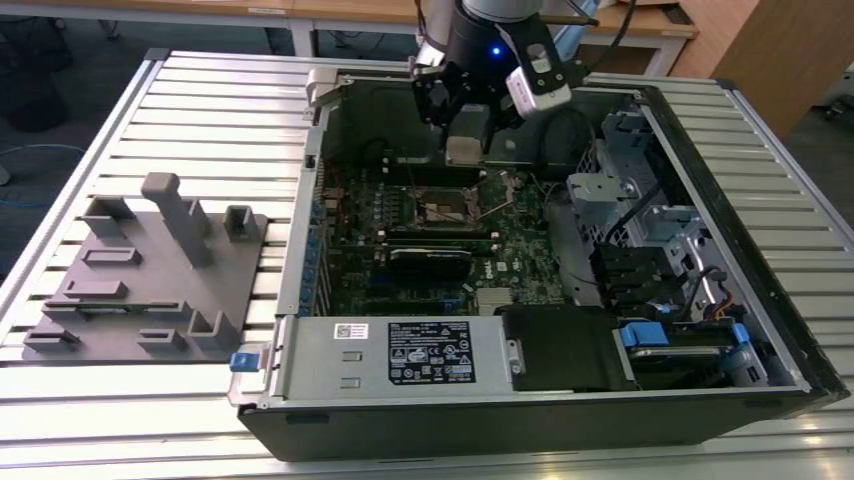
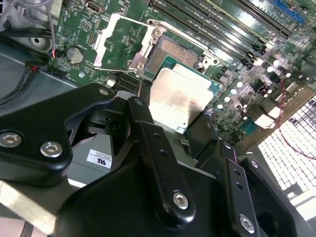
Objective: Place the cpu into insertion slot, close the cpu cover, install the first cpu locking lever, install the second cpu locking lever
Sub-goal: 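Place the cpu into insertion slot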
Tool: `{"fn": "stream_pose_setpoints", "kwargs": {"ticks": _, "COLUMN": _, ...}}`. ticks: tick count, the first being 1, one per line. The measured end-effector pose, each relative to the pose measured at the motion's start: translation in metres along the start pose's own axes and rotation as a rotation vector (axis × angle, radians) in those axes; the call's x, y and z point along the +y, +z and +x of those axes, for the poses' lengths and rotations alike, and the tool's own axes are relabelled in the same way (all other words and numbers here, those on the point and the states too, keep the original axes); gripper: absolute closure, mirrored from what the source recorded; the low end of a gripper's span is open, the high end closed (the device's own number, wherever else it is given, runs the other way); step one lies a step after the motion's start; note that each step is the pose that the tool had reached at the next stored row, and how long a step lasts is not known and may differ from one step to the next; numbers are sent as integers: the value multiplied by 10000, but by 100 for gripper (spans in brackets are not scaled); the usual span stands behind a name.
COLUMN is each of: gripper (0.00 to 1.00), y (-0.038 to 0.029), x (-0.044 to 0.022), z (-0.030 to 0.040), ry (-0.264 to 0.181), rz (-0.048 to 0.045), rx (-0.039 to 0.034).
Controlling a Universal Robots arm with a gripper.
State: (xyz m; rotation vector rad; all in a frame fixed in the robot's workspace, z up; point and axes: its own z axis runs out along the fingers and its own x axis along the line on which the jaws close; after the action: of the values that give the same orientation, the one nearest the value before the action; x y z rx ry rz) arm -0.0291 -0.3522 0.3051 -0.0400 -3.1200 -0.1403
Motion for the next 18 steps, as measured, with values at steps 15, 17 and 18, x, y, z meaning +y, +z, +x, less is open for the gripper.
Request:
{"fn": "stream_pose_setpoints", "kwargs": {"ticks": 15, "gripper": 46, "y": 127, "x": -11, "z": -2, "ry": 0, "rz": 0, "rx": 0}}
{"fn": "stream_pose_setpoints", "kwargs": {"ticks": 17, "gripper": 46, "y": 143, "x": -13, "z": -3, "ry": 0, "rz": 0, "rx": 0}}
{"fn": "stream_pose_setpoints", "kwargs": {"ticks": 18, "gripper": 46, "y": 148, "x": -13, "z": -3, "ry": 0, "rz": 0, "rx": 0}}
